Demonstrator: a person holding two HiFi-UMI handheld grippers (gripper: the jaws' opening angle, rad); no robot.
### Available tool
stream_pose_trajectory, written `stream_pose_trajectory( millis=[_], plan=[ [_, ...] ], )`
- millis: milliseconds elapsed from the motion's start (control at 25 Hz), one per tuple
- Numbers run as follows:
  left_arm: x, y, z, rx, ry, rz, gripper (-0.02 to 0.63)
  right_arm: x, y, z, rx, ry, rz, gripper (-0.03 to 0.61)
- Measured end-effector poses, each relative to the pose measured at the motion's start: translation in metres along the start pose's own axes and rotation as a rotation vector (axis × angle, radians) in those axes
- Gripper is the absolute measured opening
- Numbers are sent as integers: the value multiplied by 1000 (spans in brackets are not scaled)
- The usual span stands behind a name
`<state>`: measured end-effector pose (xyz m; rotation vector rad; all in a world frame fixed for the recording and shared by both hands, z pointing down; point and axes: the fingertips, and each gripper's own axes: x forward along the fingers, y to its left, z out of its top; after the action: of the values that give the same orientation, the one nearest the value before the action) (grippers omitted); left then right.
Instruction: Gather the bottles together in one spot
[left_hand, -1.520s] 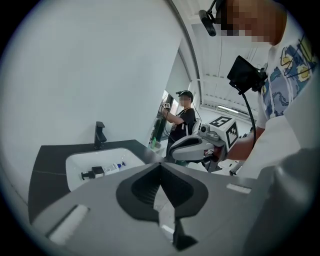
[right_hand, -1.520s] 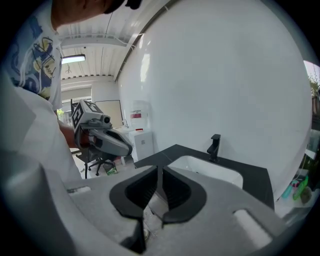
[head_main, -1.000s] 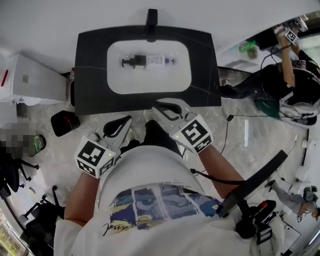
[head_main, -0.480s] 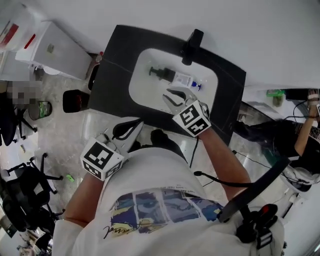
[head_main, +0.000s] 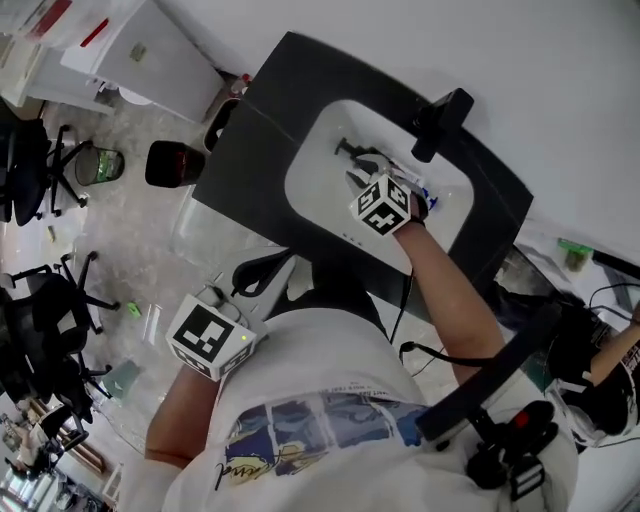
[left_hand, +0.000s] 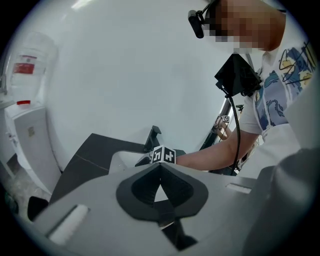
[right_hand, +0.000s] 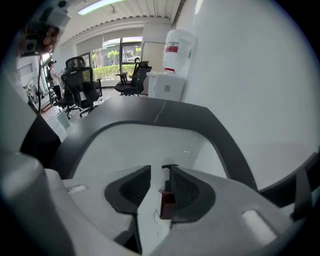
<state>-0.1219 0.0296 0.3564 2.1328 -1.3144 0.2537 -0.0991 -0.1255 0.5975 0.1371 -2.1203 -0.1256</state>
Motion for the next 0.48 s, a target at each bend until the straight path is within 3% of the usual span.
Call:
stream_pose_trajectory(
  millis=[480],
  plan=[
    [-9,14,-11,-120,-21,90,2,88,-25,-37,-137,218,-31,146]
  ],
)
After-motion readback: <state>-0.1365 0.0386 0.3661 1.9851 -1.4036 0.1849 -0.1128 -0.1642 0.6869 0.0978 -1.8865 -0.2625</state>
